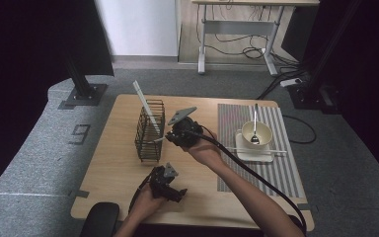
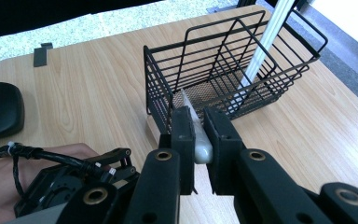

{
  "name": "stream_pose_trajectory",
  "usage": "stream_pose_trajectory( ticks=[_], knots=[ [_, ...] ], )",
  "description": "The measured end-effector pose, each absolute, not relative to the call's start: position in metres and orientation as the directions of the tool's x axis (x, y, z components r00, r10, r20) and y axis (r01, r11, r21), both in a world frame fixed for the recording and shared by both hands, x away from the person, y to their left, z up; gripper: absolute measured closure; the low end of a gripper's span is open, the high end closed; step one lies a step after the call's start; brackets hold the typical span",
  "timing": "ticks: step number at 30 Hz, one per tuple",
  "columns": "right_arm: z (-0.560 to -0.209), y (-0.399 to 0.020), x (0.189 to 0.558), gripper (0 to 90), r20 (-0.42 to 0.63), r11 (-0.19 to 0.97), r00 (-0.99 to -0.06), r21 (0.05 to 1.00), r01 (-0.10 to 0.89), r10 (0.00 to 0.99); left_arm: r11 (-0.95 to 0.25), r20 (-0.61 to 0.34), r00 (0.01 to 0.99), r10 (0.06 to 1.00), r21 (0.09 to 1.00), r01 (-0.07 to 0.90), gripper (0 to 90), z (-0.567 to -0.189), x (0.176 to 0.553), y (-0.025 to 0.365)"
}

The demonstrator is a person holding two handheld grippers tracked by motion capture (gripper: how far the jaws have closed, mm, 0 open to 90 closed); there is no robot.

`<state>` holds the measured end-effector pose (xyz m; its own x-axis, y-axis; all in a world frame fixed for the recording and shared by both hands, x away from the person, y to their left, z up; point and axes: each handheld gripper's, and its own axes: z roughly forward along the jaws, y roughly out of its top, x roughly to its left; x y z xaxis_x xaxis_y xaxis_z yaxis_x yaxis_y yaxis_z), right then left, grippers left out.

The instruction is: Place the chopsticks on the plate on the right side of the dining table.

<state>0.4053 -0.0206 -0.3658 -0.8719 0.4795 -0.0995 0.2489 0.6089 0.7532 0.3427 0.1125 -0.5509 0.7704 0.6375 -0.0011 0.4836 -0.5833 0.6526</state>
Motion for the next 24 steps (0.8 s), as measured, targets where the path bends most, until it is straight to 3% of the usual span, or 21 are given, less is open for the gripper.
stream_pose_trajectory(
  ticks=[24],
  knots=[
    [-0.339,-0.064,0.408,82.1,-0.055,0.55,-0.876,0.797,0.25,0.479,-0.583,-0.001,0.771,0.637,0.653,0.483,0.0,-0.551,0.343,0.113]
  ],
)
